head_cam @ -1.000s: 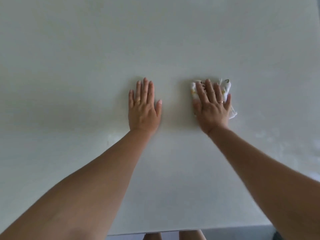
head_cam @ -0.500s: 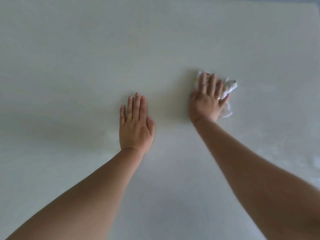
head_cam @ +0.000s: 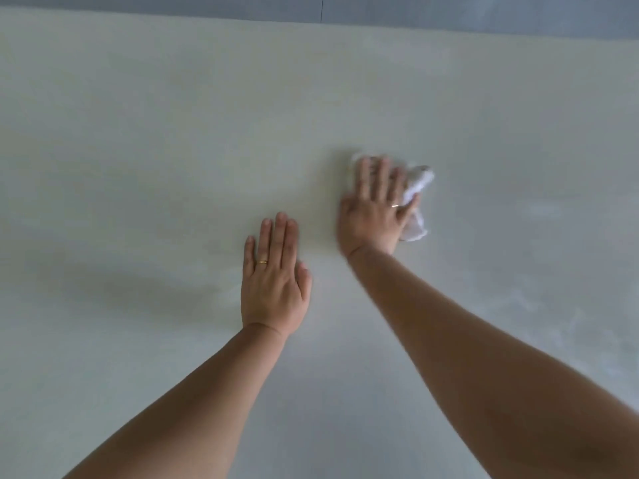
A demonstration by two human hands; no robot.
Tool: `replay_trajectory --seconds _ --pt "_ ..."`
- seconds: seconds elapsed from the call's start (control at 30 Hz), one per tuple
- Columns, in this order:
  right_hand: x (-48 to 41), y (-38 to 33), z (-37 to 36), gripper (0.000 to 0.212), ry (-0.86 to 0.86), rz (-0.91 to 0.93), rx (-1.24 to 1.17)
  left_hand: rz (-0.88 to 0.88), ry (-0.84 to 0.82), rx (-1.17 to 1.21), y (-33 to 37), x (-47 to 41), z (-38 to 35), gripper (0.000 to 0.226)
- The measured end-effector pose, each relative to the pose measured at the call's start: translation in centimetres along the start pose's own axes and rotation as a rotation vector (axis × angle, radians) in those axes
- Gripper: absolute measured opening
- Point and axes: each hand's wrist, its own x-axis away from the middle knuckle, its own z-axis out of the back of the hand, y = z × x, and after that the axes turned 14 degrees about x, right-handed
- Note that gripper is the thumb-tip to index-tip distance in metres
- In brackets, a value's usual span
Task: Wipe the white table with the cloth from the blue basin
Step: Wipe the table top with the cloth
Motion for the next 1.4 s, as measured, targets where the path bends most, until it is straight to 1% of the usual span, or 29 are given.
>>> replay_trajectory --seconds 0.07,0.1,0.13,0.17,0.2,0.23,0.33,0.37,0.4,0.43,0.47,0.53,0.57,0.6,0.63,0.73,0.8,0.83,0.87,0.93,1.0,1.03,1.07,1.13,1.2,1.23,1.27,1.3,1.4 --pt "2.2 -0.8 -0.3 0.057 0.009 0.398 0.1 0.002 -0.002 -0.002 0.1 0.0 0.1 0.06" --pt "1.7 0.3 0.1 0.056 0.019 0.582 0.149 0.0 -0.006 -0.001 0.2 0.0 0.2 0.06" --pt "0.3 2.0 0.5 0.056 0.041 0.713 0.201 -0.001 -0.007 0.002 0.1 0.0 0.2 0.06" --pt "-1.5 3.7 0.7 0.055 0.06 0.761 0.251 -0.003 -0.007 0.001 0.1 0.0 0.3 0.06" --pt "-3.3 5.1 0.9 0.055 0.07 0.713 0.273 -0.006 -0.006 0.001 0.1 0.0 0.3 0.06" --pt "-5.3 6.3 1.3 0.054 0.055 0.579 0.243 -0.011 -0.006 0.002 0.2 -0.1 0.4 0.06" --pt "-7.8 4.7 1.7 0.054 0.009 -0.002 0.011 -0.029 0.013 0.015 0.8 -1.0 1.0 0.06" --pt "-7.4 2.6 1.7 0.054 -0.001 -0.112 -0.019 -0.032 0.024 0.023 1.2 -1.6 1.1 0.06" --pt "-6.8 0.7 1.7 0.055 -0.016 -0.123 -0.028 -0.031 0.033 0.034 1.6 -2.5 1.2 0.06" --pt "-5.9 -0.8 1.4 0.055 -0.008 -0.02 -0.004 -0.025 0.041 0.044 2.0 -3.5 1.4 0.061" --pt "-5.0 -1.6 1.0 0.054 0.015 0.172 0.05 -0.018 0.05 0.052 2.3 -4.6 1.5 0.061" --pt "-5.3 -0.2 1.2 0.055 0.043 0.582 0.165 -0.008 0.061 0.063 2.7 -7.1 1.6 0.06" --pt "-6.9 1.4 1.6 0.056 0.054 0.7 0.205 -0.007 0.058 0.07 2.8 -8.2 1.5 0.06" --pt "-8.7 2.9 1.8 0.057 0.061 0.721 0.238 -0.009 0.048 0.076 2.8 -9.1 1.4 0.061" --pt "-10.5 4.3 2.0 0.057 0.059 0.653 0.251 -0.011 0.032 0.08 2.8 -9.8 1.1 0.06" --pt "-13.6 4.6 2.5 0.056 0.012 0.183 0.084 0.0 -0.003 0.061 2.6 -10.4 0.1 0.063" --pt "-12.9 1.3 2.2 0.057 0.02 -0.015 0.05 0.008 0.007 0.048 2.5 -10.4 -0.2 0.066" --pt "-12.0 -0.4 2.0 0.058 0.02 -0.005 0.054 0.01 0.009 0.05 2.6 -10.4 -0.2 0.067" --pt "-11.1 -1.7 1.7 0.058 0.032 0.084 0.072 0.01 0.009 0.05 2.6 -10.3 -0.1 0.067" --pt "-10.2 -2.1 1.7 0.058 0.053 0.394 0.153 0.011 0.016 0.048 2.7 -10.4 0.0 0.066" --pt "-12.5 0.5 2.5 0.057 0.082 0.649 0.228 0.016 0.016 0.062 2.8 -10.4 0.0 0.066" --pt "-14.2 2.2 2.7 0.057 0.092 0.676 0.258 0.016 0.015 0.069 2.8 -10.4 0.0 0.066" --pt "-15.9 3.6 3.0 0.056 0.093 0.623 0.262 0.015 0.013 0.071 2.8 -10.5 0.1 0.066" --pt "-18.7 5.0 3.6 0.054 0.056 0.343 0.151 0.017 0.009 0.069 2.9 -10.5 0.2 0.066" --pt "-18.8 2.6 3.6 0.055 0.034 0.059 0.042 0.021 0.015 0.071 2.8 -10.6 0.2 0.066" --pt "-18.0 0.6 3.3 0.055 0.027 -0.01 0.031 0.02 0.01 0.073 2.8 -10.6 0.2 0.066" --pt "-16.7 -1.4 3.0 0.056 0.029 0.009 0.035 0.017 0.006 0.076 2.8 -10.5 0.2 0.066" --pt "-15.3 -3.1 2.7 0.057 0.039 0.112 0.055 0.013 0.008 0.077 2.9 -10.5 0.3 0.066" --pt "-13.6 -2.6 3.2 0.054 0.022 0.592 0.16 0.022 0.003 0.077 3.1 -10.6 0.5 0.066"
